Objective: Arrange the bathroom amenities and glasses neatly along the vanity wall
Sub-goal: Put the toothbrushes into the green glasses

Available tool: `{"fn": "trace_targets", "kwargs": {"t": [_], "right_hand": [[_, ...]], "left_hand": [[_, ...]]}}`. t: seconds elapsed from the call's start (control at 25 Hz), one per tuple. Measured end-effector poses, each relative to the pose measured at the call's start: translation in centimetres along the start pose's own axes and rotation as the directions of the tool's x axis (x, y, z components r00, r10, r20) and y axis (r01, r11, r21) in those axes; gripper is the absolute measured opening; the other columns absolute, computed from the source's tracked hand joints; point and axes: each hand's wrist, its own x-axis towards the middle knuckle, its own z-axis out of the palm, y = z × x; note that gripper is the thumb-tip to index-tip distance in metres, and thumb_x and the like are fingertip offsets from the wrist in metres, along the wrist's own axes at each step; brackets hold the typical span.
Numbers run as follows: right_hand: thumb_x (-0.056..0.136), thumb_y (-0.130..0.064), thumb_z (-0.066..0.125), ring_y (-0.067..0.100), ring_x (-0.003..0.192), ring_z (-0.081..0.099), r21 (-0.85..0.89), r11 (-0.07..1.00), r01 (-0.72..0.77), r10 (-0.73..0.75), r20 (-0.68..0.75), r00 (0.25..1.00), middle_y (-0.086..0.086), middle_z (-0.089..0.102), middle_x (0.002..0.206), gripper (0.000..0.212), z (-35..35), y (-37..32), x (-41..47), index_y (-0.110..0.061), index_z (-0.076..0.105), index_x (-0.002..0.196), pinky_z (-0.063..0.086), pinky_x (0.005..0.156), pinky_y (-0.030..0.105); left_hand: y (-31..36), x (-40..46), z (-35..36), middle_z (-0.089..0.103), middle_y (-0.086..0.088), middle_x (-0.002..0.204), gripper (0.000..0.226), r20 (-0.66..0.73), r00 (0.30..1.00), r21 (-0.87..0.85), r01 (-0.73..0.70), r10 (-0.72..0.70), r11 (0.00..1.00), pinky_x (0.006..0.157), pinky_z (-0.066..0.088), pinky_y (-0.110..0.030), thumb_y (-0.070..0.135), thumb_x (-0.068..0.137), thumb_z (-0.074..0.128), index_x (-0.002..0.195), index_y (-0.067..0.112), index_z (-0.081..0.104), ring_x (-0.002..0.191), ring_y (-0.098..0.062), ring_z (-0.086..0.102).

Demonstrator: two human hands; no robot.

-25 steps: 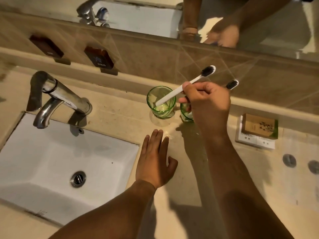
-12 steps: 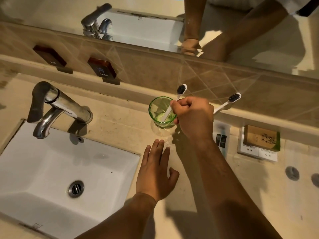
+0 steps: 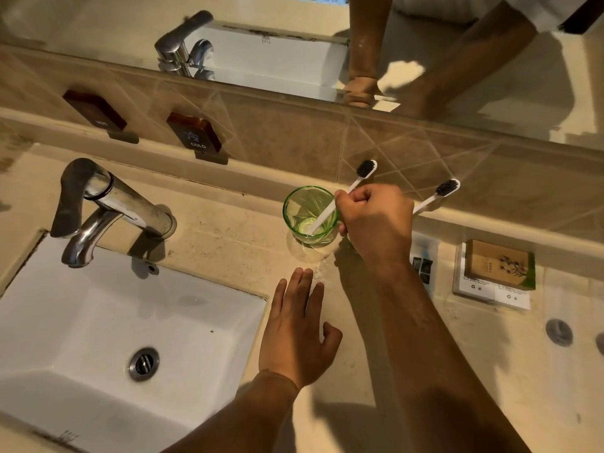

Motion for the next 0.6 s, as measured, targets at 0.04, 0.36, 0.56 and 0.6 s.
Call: {"fn": "trace_targets", "kwargs": {"t": [0.04,0.36,0.56,0.6], "right_hand": [[0.090,-0.035,0.065,0.016,0.052,0.068,-0.009,1.000,-0.002,0.002,0.000,1.000,-0.001,0.068,0.052,0.034,0.0,0.1,0.0,-0.015,0.071,0.063,0.061,0.069,0.040],[0.093,-0.037,0.064,0.014,0.052,0.066,-0.024,0.999,0.035,-0.034,0.019,0.999,-0.001,0.067,0.051,0.039,-0.5,0.2,-0.4,-0.014,0.074,0.063,0.058,0.073,0.036],[0.091,-0.039,0.062,0.020,0.052,0.064,0.001,0.996,0.089,-0.089,-0.043,0.995,0.000,0.065,0.051,0.039,-0.9,0.7,-1.2,-0.015,0.071,0.061,0.057,0.068,0.040],[0.091,-0.036,0.060,0.022,0.055,0.063,-0.020,0.992,0.121,-0.122,-0.088,0.989,-0.001,0.065,0.053,0.037,-1.3,0.9,-1.9,-0.014,0.071,0.063,0.055,0.071,0.039]], "left_hand": [[-0.1,-0.1,0.1,0.032,-0.002,0.163,0.064,0.003,1.000,0.003,0.000,0.000,1.000,0.123,0.028,-0.046,0.044,0.089,0.048,0.148,0.020,0.047,0.154,-0.023,0.019],[0.0,-0.1,0.0,0.033,-0.004,0.162,0.064,-0.015,1.000,-0.001,-0.005,0.005,1.000,0.121,0.031,-0.048,0.042,0.087,0.049,0.147,0.019,0.047,0.154,-0.025,0.021],[0.4,-0.1,-0.5,0.040,-0.009,0.158,0.062,-0.062,0.997,-0.019,-0.047,0.045,0.999,0.121,0.031,-0.049,0.039,0.085,0.053,0.143,0.015,0.051,0.151,-0.027,0.027],[0.1,-0.1,-0.3,0.040,-0.009,0.158,0.063,-0.064,0.997,-0.012,-0.054,0.053,0.998,0.122,0.029,-0.048,0.039,0.085,0.052,0.143,0.015,0.051,0.151,-0.027,0.026]]}}
